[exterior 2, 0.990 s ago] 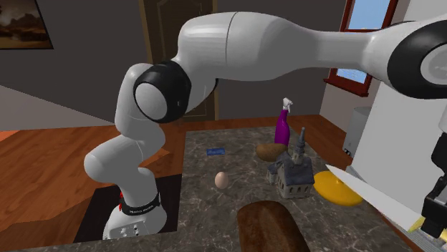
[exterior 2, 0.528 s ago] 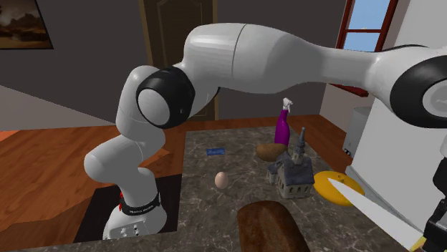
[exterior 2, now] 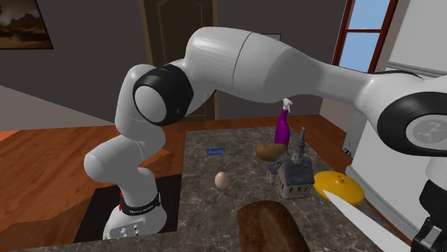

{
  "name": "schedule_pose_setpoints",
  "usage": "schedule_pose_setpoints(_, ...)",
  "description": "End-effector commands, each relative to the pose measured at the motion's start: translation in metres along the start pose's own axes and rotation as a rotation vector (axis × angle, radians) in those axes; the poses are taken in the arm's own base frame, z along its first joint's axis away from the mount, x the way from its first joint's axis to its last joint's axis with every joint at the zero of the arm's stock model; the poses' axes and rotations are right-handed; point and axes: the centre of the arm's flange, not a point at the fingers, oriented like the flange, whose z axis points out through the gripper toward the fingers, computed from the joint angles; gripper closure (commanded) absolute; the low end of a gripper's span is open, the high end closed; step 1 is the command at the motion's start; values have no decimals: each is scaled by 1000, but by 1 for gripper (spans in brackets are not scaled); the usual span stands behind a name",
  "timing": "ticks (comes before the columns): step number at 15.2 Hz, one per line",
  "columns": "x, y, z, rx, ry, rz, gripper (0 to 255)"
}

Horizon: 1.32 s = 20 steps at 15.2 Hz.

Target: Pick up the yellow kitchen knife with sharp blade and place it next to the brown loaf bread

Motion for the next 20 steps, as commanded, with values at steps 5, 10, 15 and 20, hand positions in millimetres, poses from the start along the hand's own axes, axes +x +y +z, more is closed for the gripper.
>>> schedule_pose_setpoints(5,-1,0,31,0,0,0,255)
schedule_pose_setpoints(10,-3,0,57,0,0,0,255)
schedule_pose_setpoints(15,-5,1,84,0,0,0,255)
schedule_pose_setpoints(20,-6,1,108,0,0,0,255)
